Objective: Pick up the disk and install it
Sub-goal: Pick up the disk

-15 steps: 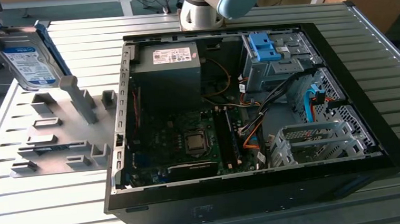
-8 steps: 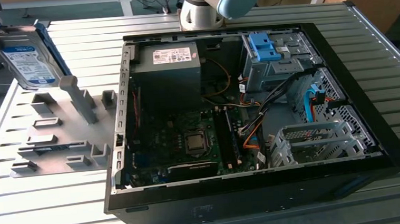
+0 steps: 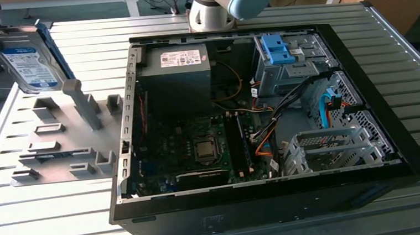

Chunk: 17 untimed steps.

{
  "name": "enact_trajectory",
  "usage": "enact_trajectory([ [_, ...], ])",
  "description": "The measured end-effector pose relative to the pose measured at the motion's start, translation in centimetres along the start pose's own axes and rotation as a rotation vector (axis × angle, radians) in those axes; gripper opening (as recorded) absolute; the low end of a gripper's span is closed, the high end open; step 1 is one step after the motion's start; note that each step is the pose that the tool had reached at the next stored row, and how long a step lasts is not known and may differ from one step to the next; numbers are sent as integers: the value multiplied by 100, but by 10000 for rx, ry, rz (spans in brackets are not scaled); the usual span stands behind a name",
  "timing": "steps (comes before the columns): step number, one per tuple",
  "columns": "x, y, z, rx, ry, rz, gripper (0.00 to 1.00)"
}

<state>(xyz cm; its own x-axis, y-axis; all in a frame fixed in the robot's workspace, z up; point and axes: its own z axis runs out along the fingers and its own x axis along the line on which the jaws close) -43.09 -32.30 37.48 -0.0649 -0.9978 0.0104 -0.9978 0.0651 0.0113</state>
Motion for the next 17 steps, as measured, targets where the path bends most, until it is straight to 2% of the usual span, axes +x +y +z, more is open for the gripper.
enact_trajectory([
  [17,-2,1,-50,1,4,0,36],
])
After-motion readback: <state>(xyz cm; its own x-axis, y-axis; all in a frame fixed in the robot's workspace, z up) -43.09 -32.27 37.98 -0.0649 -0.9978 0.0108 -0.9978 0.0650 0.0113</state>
